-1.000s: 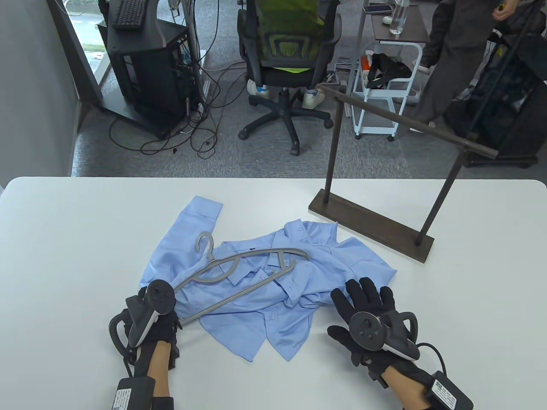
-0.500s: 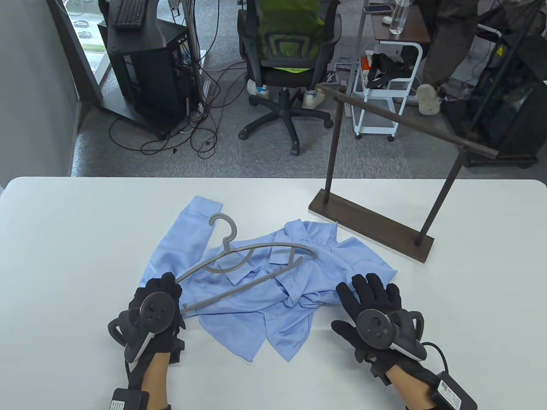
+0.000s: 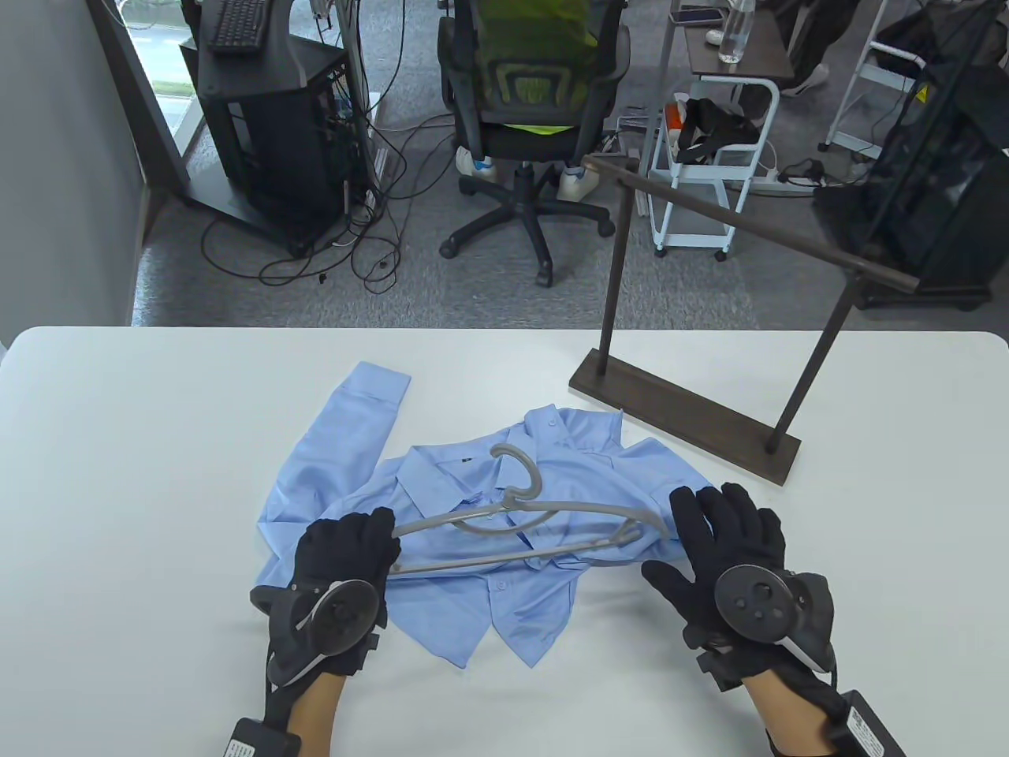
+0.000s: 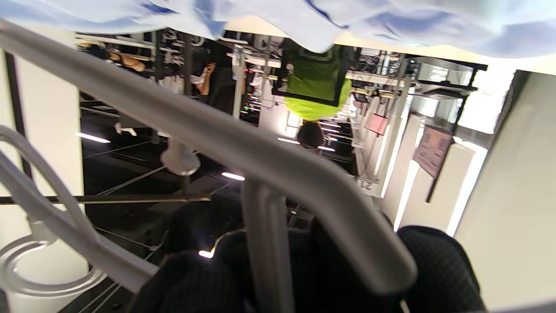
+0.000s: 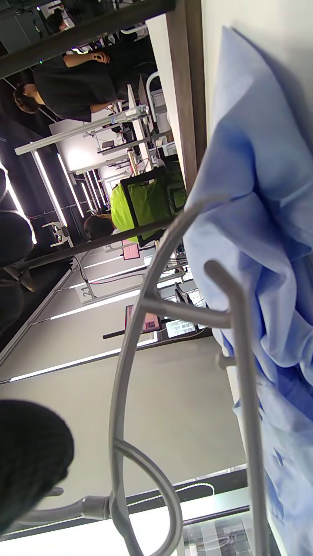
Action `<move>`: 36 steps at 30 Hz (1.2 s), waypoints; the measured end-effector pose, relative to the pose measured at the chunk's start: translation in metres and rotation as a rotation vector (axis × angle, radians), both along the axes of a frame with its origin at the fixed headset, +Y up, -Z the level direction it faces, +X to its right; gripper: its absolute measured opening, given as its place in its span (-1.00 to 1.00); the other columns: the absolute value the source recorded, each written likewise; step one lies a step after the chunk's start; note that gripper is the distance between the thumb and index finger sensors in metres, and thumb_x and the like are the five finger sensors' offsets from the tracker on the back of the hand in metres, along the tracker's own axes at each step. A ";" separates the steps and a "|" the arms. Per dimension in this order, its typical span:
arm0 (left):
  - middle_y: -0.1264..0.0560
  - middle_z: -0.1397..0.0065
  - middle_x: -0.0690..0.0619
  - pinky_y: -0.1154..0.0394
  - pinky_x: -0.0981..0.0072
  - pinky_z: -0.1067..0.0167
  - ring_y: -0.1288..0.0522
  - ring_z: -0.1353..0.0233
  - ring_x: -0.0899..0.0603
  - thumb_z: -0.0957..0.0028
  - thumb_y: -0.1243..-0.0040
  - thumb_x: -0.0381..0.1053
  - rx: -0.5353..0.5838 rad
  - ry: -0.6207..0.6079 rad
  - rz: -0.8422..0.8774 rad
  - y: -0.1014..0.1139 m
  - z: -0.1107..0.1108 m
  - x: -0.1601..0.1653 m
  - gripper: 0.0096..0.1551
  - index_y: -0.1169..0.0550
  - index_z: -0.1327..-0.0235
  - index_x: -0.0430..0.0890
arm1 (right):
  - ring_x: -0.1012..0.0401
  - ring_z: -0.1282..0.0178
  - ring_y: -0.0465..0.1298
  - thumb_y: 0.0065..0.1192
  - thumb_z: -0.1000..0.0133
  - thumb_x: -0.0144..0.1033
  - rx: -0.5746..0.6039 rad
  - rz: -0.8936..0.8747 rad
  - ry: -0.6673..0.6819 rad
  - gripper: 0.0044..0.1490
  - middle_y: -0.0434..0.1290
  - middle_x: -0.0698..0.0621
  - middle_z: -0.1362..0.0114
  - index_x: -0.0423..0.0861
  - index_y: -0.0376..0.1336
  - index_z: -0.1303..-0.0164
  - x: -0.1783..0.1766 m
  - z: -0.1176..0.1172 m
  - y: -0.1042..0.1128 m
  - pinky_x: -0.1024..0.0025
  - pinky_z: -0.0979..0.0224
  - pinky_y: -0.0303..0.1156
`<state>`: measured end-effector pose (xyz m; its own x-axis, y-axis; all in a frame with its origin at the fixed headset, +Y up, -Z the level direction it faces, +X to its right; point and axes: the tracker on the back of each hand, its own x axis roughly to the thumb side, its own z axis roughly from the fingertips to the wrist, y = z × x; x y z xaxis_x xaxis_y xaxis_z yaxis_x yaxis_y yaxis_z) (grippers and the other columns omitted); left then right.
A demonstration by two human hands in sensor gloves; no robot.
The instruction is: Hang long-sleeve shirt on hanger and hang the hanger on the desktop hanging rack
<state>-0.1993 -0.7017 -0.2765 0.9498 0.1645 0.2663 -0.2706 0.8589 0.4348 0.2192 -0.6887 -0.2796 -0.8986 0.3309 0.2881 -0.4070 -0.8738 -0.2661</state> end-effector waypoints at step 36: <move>-0.34 -0.54 -0.01 -0.27 -0.39 -0.42 -0.44 -0.51 -0.24 0.15 -0.04 0.42 -0.156 -0.165 0.165 -0.028 -0.013 0.011 -0.11 -0.35 -0.48 0.08 | 0.08 0.61 0.68 0.54 0.21 0.13 0.036 -0.206 0.062 -0.46 0.69 -0.04 0.39 -0.02 0.63 0.25 0.025 -0.019 -0.017 0.25 0.56 0.63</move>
<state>-0.1885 -0.7297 -0.2895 0.8527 0.3641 0.3745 -0.4682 0.8507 0.2391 0.2446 -0.7061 -0.2983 -0.7935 0.4941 0.3554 -0.5924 -0.7608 -0.2650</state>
